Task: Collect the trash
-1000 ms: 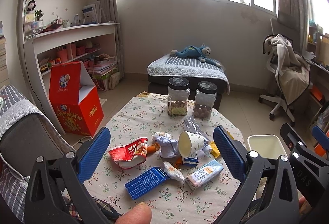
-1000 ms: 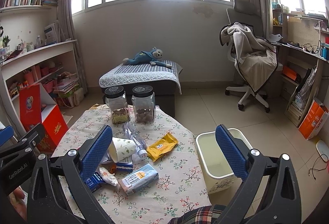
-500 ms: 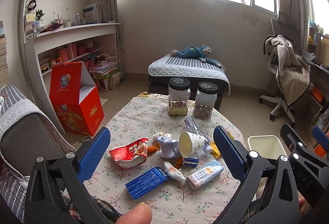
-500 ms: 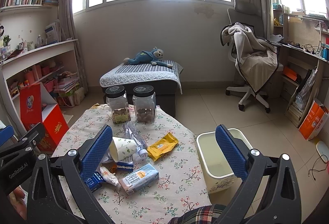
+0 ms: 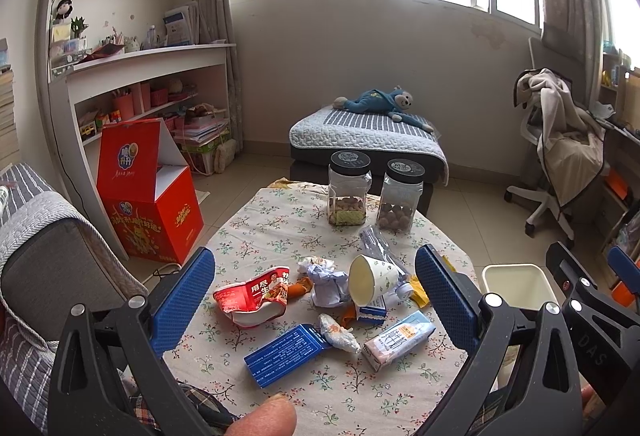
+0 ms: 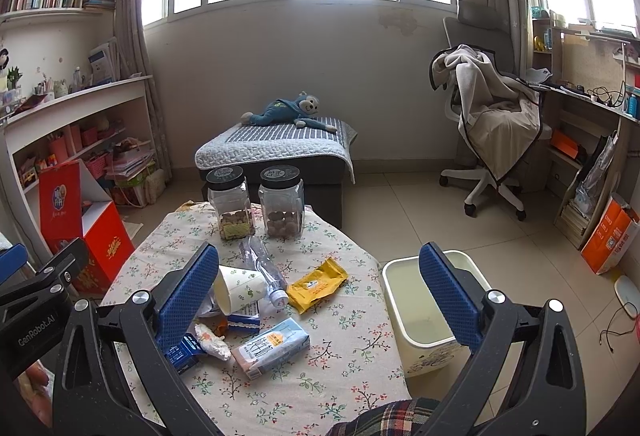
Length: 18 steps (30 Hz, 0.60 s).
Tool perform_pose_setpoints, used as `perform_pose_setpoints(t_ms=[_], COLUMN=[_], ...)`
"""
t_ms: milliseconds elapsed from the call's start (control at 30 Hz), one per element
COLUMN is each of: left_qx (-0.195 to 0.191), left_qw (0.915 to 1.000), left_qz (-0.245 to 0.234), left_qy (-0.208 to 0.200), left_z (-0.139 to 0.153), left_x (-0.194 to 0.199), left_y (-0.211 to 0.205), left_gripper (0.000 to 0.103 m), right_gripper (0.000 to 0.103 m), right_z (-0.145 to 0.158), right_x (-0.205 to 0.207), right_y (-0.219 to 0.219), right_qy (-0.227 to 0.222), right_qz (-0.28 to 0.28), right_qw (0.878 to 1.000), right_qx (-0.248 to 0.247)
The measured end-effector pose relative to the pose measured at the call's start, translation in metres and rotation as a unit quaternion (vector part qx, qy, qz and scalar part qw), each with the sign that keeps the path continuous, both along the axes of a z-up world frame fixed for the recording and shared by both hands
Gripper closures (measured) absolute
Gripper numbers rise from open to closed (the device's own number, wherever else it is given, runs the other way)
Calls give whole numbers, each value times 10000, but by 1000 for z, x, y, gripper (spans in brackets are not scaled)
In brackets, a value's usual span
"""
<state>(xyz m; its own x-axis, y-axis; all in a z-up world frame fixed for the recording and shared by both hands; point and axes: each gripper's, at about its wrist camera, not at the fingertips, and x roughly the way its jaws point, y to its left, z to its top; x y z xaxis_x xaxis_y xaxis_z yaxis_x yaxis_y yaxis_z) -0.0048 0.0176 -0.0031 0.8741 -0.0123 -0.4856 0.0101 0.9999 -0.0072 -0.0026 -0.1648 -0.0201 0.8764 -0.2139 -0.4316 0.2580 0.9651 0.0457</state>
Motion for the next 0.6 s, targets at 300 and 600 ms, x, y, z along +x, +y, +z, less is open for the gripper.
perform_pose_setpoints(t_ms=[300, 600], left_qx=[-19, 0], left_qw=[9999, 9998], left_qz=[37, 63], left_qy=[102, 169], left_z=[-4, -7], left_x=[-1, 2], left_y=[6, 2], left_gripper=[6, 6], right_gripper=[7, 7], right_z=[-4, -8], right_x=[-1, 0], right_y=[3, 0], right_qy=[72, 138], right_qz=[24, 45], right_qw=[10000, 9999], right_qx=[21, 38])
